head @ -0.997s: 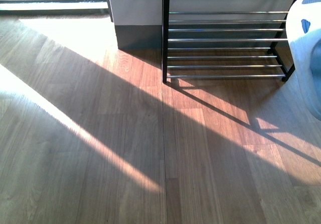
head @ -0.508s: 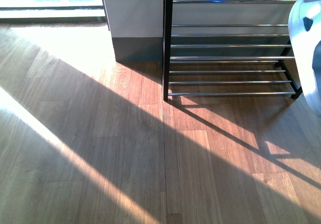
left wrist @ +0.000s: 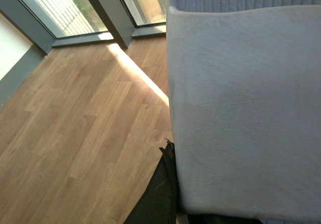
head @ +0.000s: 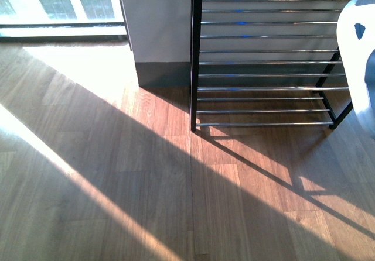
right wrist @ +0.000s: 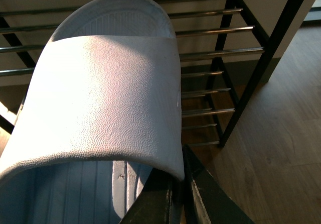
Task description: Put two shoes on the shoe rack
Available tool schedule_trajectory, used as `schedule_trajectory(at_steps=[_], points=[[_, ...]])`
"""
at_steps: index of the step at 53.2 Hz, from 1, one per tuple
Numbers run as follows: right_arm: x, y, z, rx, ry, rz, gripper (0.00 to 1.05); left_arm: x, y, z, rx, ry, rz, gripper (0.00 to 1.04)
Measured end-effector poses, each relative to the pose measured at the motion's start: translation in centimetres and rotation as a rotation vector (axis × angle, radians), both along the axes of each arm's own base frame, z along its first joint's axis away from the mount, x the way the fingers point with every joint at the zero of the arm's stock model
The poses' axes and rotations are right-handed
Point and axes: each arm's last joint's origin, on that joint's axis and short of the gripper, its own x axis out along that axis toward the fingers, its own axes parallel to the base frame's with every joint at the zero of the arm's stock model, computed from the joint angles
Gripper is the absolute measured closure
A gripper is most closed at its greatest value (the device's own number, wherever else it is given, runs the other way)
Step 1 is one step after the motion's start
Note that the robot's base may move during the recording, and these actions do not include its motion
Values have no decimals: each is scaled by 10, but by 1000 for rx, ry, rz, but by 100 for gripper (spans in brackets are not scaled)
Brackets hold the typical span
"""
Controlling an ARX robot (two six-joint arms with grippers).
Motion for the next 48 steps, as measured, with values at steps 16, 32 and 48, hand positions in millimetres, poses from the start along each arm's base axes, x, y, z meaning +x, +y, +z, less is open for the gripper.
schedule_trajectory(at_steps=[16, 32, 48], points=[[0, 0, 0, 3, 0, -1, 103, 0, 0, 0, 0, 0, 1, 103], [0, 0, 0, 4, 0, 1, 103, 0, 0, -1, 0, 0, 1, 103], [1, 0, 1, 4, -4, 0, 103, 0, 0, -1, 0, 0, 2, 103]])
